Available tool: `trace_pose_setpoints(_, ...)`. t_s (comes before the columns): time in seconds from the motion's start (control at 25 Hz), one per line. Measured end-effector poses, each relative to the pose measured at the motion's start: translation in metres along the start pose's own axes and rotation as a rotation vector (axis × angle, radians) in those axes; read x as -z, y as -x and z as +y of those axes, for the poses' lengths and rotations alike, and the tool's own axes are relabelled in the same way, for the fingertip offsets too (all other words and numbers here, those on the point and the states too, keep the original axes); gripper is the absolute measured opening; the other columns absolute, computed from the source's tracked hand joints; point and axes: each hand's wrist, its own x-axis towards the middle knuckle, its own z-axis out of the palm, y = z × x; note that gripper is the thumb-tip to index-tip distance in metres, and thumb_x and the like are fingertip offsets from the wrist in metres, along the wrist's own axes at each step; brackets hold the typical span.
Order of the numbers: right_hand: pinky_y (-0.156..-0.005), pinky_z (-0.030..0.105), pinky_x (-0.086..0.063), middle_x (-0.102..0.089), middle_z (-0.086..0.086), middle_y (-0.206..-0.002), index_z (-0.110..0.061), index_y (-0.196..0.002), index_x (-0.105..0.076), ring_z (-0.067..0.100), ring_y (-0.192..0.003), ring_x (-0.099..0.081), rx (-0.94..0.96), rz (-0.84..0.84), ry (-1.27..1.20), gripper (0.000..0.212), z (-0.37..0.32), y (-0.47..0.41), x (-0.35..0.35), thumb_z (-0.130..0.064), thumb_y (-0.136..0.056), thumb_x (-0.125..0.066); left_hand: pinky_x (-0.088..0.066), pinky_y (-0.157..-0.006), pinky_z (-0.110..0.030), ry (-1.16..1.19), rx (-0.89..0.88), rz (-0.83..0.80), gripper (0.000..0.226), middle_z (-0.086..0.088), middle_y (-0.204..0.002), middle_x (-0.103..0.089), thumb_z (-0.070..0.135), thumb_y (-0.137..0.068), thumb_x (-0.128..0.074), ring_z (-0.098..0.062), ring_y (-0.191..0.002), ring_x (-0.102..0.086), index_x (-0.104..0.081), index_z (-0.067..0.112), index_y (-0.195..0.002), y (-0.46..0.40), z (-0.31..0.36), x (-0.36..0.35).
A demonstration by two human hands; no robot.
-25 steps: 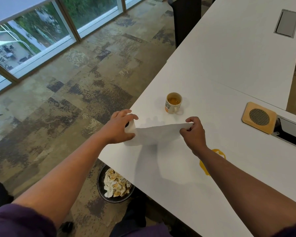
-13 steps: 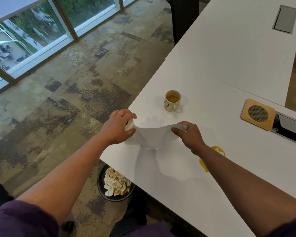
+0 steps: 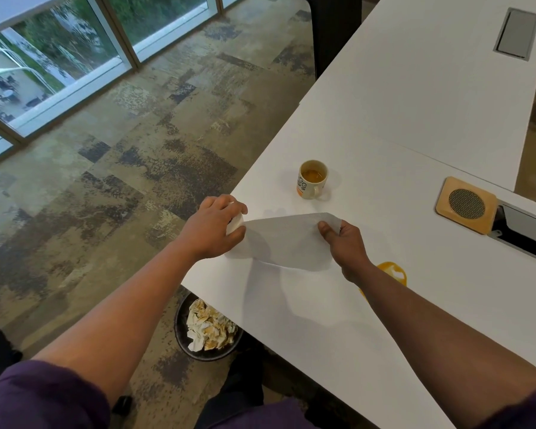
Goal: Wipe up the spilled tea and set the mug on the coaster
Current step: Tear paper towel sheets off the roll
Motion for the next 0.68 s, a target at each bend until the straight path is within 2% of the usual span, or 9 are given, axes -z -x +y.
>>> trace_pose_setpoints(0.16,-0.060,0.016,-0.053,-0.075,-0.021,-0.085,-0.035,-0.092,-0.071,0.002,-0.080,-0.071,-0.017,0.028,-0.016,0.008,-0.003,0.000,-0.004,-0.040,-0.095,-0.065,-0.046,-0.101,-0.049,-0.021,-0.027,-0.035,0.039,0.008,-0.147,-0.042,0.053,-0.096,-0.053,-0.025,-0.138,-0.032,-0.048,0.040,-0.132,-0.001,-0.003,0.003)
trace_pose_setpoints(0.36,-0.066,0.022,-0.053,-0.074,-0.016,-0.092,-0.033,-0.092,-0.069,0.008,-0.087,-0.069,-0.029,0.067,-0.025,0.008,-0.003,-0.001,-0.007,-0.039,-0.096,-0.064,-0.044,-0.105,-0.053,-0.023,-0.025,-0.091,0.047,0.006,-0.151,-0.038,0.050,-0.092,-0.055,-0.029,-0.142,-0.027,-0.045,0.039,-0.137,0.000,-0.003,0.007)
trace_pose_setpoints(0.56,-0.065,0.023,-0.054,-0.074,-0.019,-0.081,-0.033,-0.088,-0.069,0.005,-0.081,-0.068,-0.031,0.118,-0.040,0.010,0.001,-0.004,-0.004,-0.037,-0.096,-0.065,-0.049,-0.100,-0.050,-0.046,-0.010,-0.219,0.075,0.009,-0.151,-0.029,0.046,-0.074,-0.070,-0.027,-0.142,-0.022,-0.036,0.041,-0.140,-0.002,-0.007,0.015)
trace_pose_setpoints(0.68,-0.070,0.029,-0.056,-0.073,-0.013,-0.092,-0.030,-0.096,-0.069,0.012,-0.086,-0.068,-0.023,0.166,-0.044,0.009,0.000,-0.006,0.000,-0.037,-0.096,-0.064,-0.052,-0.098,-0.046,-0.061,-0.005,-0.243,0.085,0.013,-0.150,-0.026,0.043,-0.069,-0.078,-0.023,-0.139,-0.029,-0.032,0.044,-0.141,-0.003,-0.012,0.019)
